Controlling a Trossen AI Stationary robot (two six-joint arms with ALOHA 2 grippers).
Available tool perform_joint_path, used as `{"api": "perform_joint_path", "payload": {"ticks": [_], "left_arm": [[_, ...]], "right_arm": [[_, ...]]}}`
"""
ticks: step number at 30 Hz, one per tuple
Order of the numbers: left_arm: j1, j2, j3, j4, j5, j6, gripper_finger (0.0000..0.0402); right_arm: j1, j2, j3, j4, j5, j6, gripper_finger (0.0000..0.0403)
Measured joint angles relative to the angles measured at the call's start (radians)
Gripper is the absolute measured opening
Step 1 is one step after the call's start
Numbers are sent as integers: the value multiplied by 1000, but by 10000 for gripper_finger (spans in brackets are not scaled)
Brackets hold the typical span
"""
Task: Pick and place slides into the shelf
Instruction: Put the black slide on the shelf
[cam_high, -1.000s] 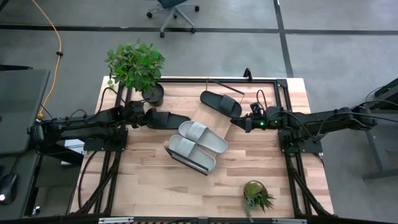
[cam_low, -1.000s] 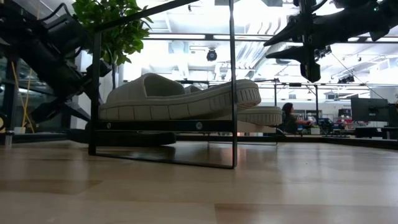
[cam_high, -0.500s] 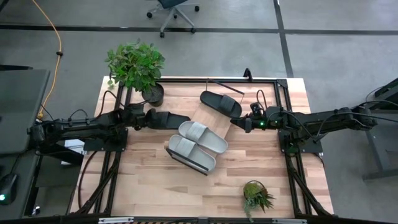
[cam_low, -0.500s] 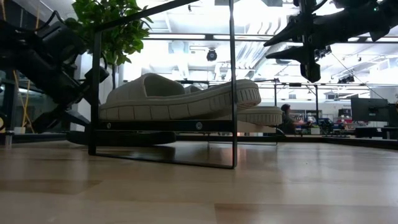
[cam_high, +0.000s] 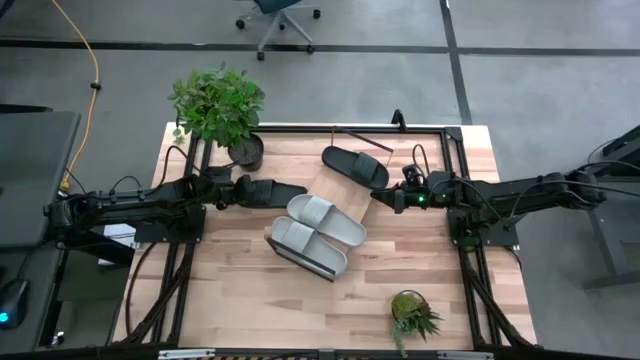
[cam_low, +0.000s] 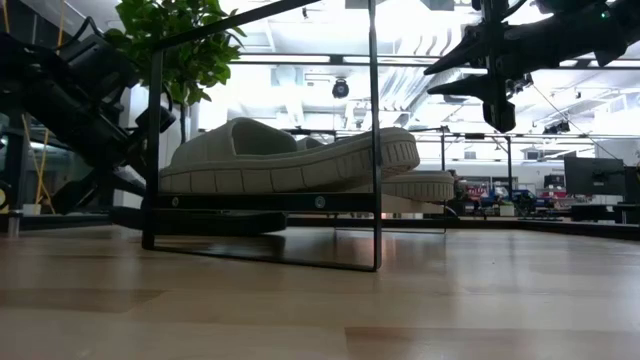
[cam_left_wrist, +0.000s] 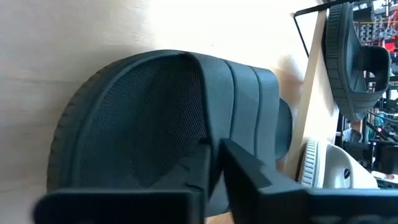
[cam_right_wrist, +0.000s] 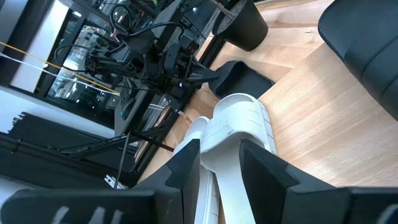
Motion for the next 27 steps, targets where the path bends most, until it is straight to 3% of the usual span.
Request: {"api": "perform_joint_path", "payload": {"ticks": [2, 14, 27], "left_arm": [[0, 0, 0, 1, 0, 0, 10], [-1, -76, 5, -14, -18, -16, 8], [0, -196, 162, -327, -93, 89, 2]], "right_arm": [[0, 0, 0, 0, 0, 1, 103], [0, 0, 0, 0, 0, -2, 103], [0, 0, 0, -9, 10, -6, 103]]}}
